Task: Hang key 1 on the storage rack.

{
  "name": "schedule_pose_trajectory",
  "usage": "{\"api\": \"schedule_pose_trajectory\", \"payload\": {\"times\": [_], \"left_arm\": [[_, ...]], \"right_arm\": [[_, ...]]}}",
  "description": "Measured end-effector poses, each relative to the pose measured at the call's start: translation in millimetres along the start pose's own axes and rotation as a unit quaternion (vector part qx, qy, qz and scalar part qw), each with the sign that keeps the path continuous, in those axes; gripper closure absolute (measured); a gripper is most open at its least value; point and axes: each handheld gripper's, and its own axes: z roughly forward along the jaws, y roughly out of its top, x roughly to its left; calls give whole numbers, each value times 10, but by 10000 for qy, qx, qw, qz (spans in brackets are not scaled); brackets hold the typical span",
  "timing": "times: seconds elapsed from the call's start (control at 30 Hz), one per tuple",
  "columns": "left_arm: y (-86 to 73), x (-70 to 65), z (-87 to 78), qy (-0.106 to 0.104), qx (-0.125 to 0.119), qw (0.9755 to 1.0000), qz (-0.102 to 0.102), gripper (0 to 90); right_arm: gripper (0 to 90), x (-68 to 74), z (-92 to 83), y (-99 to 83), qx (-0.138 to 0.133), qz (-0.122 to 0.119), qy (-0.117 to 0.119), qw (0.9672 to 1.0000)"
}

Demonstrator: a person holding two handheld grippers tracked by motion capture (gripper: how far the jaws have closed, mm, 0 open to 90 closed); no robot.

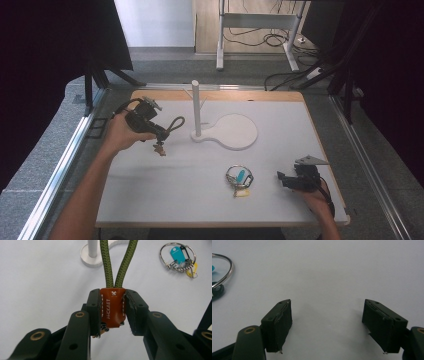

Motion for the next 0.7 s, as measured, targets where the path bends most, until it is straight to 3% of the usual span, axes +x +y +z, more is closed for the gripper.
{"api": "schedule_pose_trajectory", "payload": {"times": [0.17,0.37,0.7], "left_arm": [[65,48,-48,16,-41,10000,-1,673],[129,133,-101,-270,-177,9995,-33,673],[199,271,-132,-360,-173,9992,-10,673]], "right_arm": [[242,0,1,1,3,-2,-3,10000],[242,0,2,2,-2,-18,-7,10000],[241,2,4,2,5,-19,-15,10000]]}}
